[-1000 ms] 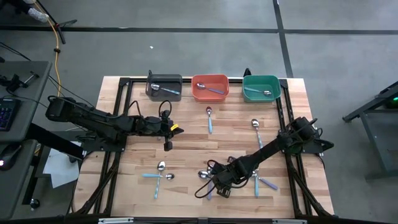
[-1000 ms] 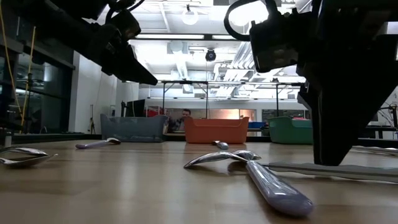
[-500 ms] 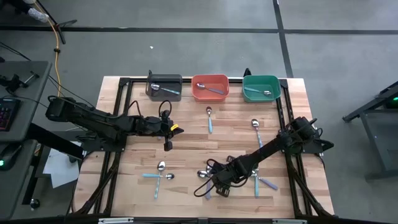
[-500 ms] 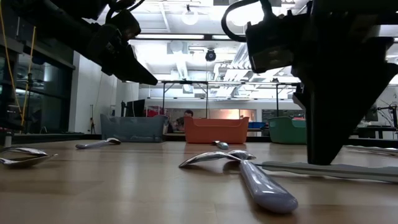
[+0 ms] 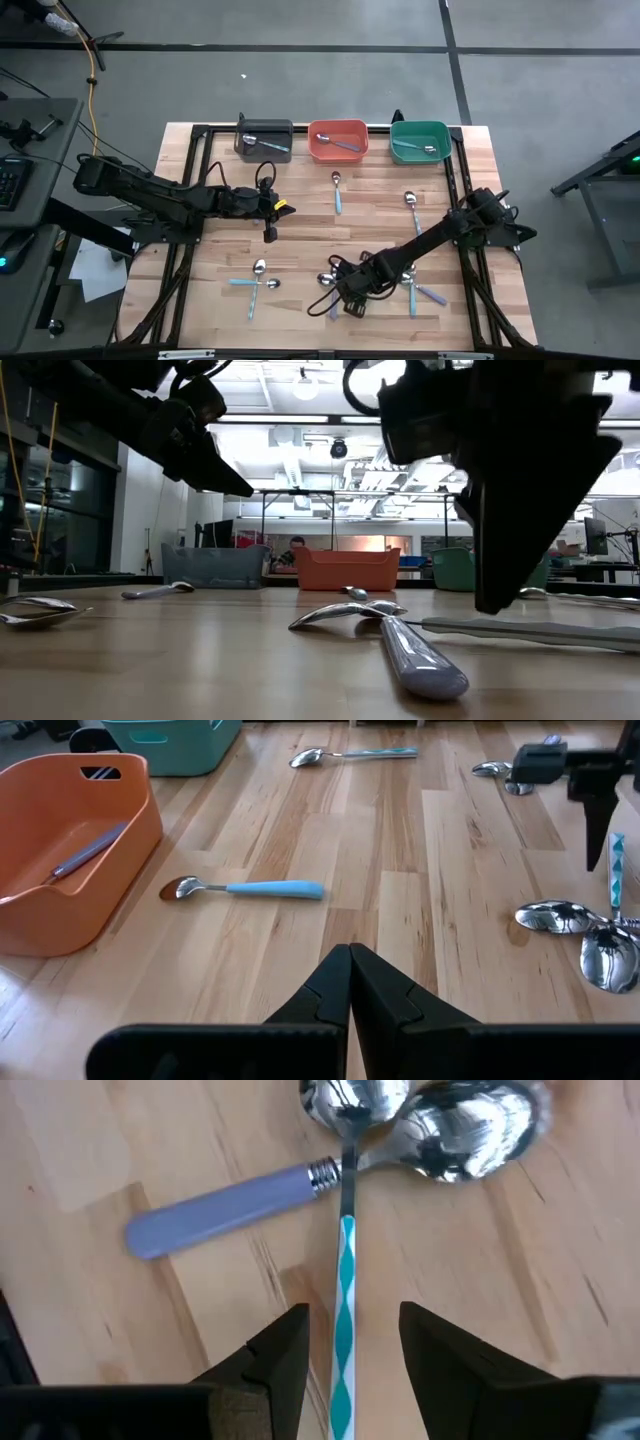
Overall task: Sort silverware by color (type)
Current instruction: Put the blue patterned spoon into the black bin
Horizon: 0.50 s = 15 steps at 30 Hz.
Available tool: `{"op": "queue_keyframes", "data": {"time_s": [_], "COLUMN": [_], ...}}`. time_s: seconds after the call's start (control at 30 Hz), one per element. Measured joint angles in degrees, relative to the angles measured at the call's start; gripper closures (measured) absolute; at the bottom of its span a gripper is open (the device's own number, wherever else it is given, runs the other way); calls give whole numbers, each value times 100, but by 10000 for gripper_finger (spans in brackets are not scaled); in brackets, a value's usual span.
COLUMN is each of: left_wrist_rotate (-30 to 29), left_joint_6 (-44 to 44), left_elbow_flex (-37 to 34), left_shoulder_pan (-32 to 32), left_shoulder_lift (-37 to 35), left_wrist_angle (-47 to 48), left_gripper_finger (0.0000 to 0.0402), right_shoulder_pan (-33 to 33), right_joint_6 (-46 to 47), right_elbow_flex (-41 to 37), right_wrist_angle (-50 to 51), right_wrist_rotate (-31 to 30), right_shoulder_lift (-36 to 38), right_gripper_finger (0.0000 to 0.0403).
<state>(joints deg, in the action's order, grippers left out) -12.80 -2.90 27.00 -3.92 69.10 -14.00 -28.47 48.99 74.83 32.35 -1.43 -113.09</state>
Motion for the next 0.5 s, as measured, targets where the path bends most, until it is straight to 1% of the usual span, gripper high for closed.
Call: {"op": "queue_keyframes", "data": {"time_s": [0.2, 0.3, 0.4, 0.5], "left_wrist_rotate": [0, 1, 0, 12], "left_joint_6": [-1, 2, 2, 0], "left_elbow_flex": [-1, -2, -2, -2], "left_shoulder_pan": [0, 0, 0, 0], "left_shoulder_lift": [0, 1, 0, 0], "left_wrist_angle": [2, 2, 2, 2], "left_gripper_finger": [401, 401, 401, 401], "right_shoulder_pan": [-8, 30, 87, 137], "right_joint_6": [-158, -362, -535, -706], "right_elbow_flex": [33, 33, 33, 39], "right_wrist_angle": [10, 47, 240, 413], "right_wrist_rotate": [36, -11, 4, 17], "right_shoulder_lift": [-287, -287, -274, -280], "right_gripper_finger": [262, 269, 289, 319]}}
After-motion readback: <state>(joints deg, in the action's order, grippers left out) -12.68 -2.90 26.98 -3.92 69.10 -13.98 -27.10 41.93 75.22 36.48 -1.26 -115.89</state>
